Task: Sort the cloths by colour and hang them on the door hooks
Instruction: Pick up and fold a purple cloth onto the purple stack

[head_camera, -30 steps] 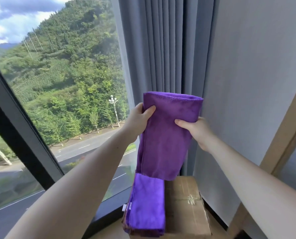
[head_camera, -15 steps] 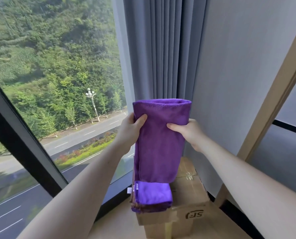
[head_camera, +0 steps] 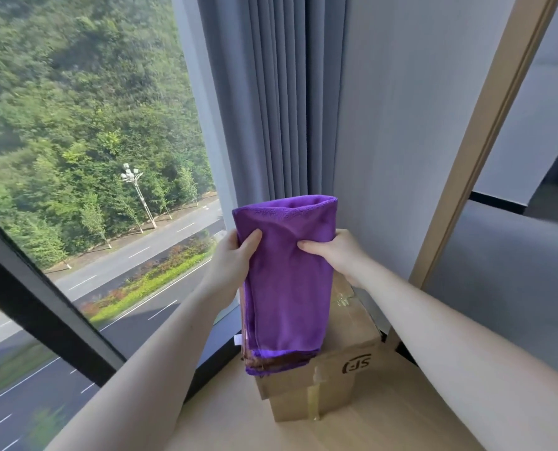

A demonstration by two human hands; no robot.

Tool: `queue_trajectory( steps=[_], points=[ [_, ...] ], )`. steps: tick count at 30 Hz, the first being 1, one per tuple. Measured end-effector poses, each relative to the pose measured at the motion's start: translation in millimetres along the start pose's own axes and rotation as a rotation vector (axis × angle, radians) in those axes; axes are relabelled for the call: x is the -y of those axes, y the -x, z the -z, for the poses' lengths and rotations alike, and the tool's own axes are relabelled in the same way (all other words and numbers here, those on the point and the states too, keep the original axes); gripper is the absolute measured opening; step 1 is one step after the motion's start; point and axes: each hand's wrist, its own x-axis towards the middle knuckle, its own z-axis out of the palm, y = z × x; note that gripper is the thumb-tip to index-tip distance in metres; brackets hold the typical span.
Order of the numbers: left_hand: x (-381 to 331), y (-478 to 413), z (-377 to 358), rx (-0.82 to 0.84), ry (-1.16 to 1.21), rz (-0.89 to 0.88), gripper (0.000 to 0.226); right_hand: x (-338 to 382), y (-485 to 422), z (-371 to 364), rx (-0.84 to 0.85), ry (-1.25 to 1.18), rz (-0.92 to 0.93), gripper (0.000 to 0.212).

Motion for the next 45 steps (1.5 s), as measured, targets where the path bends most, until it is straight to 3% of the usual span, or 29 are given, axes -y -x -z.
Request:
queue_trajectory(
  steps=[12, 29, 36, 45],
  points=[
    [40.3, -11.6, 1.9, -0.006, 0.008, 0.083, 0.014, -35.5, -22.9, -4.1, 0.069, 0.005, -0.081, 0.009],
    [127.0, -122.8, 6.2, -0.21, -0.043, 0.356, 0.015, -113.3, -173.8, -27.0, 0.169, 0.048, -0.294, 0.003],
    [169.1, -178.9, 7.4, -0.252, -0.131, 0.471, 0.016, -164.9, -235.6, -37.7, 0.2, 0.038, -0.469, 0.01],
    [227.8, -214.7, 17.5, -0.28, -0.264, 0.638, 0.02, -228.4, -279.2, -48.9, 0.217, 0.24, -0.609, 0.025]
  ],
)
